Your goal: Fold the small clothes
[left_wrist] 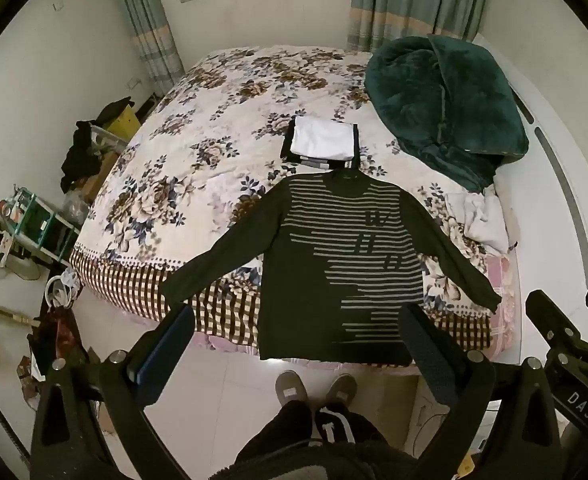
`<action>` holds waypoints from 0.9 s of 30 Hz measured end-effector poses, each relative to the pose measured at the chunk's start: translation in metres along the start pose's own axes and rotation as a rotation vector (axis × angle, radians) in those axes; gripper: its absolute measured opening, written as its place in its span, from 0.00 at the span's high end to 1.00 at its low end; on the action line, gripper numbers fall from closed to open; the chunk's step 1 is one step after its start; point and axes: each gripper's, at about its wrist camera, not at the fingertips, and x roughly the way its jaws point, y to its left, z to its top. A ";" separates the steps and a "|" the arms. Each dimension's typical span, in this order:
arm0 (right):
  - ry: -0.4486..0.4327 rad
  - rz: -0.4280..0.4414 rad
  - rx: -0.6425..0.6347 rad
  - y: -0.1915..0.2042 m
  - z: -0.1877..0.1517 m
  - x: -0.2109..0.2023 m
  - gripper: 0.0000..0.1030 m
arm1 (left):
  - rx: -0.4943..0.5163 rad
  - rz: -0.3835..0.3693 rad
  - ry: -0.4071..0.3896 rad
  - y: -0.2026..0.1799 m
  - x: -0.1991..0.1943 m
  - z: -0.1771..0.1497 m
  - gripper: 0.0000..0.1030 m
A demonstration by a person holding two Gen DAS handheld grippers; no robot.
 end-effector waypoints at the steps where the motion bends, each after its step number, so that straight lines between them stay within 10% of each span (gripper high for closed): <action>1: 0.001 0.000 0.000 0.000 0.000 0.000 0.00 | -0.001 -0.007 0.004 0.000 0.000 0.000 0.00; 27: 0.027 0.000 -0.024 0.004 -0.007 0.012 0.00 | -0.013 -0.001 0.014 0.009 0.005 -0.007 0.00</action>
